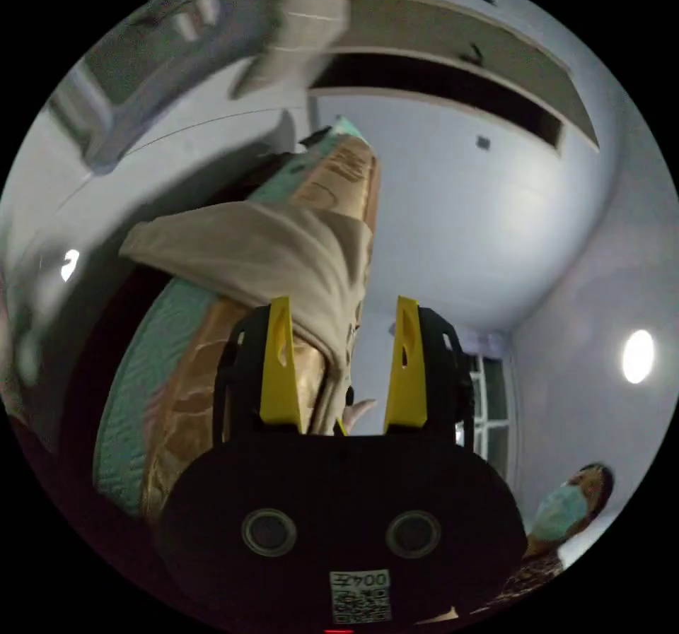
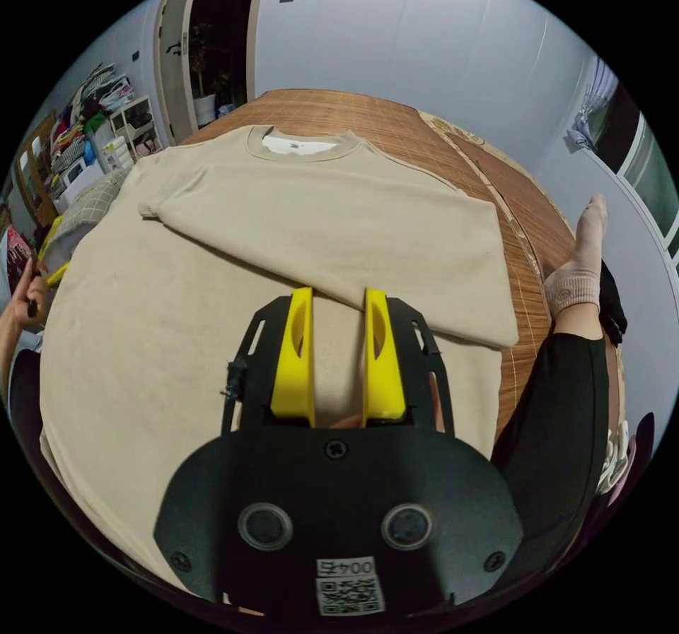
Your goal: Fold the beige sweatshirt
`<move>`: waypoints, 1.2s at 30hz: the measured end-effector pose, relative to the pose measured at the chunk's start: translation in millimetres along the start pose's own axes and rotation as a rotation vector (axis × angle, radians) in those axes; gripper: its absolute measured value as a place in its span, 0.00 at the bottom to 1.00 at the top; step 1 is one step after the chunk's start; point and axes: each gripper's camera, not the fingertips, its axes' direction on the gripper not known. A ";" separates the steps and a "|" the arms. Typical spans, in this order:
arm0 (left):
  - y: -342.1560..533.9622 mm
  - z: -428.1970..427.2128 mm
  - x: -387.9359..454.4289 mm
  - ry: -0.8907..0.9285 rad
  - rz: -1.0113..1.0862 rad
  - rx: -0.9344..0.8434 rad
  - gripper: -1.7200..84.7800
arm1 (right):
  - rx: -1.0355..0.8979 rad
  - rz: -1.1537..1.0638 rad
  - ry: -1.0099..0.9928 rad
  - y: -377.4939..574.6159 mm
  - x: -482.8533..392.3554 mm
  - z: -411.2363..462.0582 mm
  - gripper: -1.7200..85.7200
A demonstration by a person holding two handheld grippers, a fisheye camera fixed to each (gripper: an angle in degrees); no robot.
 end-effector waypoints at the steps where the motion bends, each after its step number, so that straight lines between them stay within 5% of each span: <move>1: -6.3 -8.3 -9.9 0.001 -0.039 0.005 0.25 | 0.000 0.000 0.001 0.0 -0.9 0.3 0.15; 6: -44.9 -23.0 -62.8 0.012 -0.243 -0.030 0.29 | 0.000 -0.002 0.005 -0.4 -8.1 3.2 0.15; 25: -76.3 6.6 -78.2 -0.089 -0.245 -0.019 0.19 | 0.003 -0.001 0.004 -7.4 -22.3 14.7 0.15; 31: -27.5 13.8 -31.1 -0.204 -0.104 0.235 0.07 | 0.003 0.002 -0.003 -11.4 -23.3 18.8 0.15; 36: 36.0 57.5 88.0 -0.424 0.296 0.309 0.06 | 0.005 0.002 -0.004 -15.2 -23.6 22.0 0.15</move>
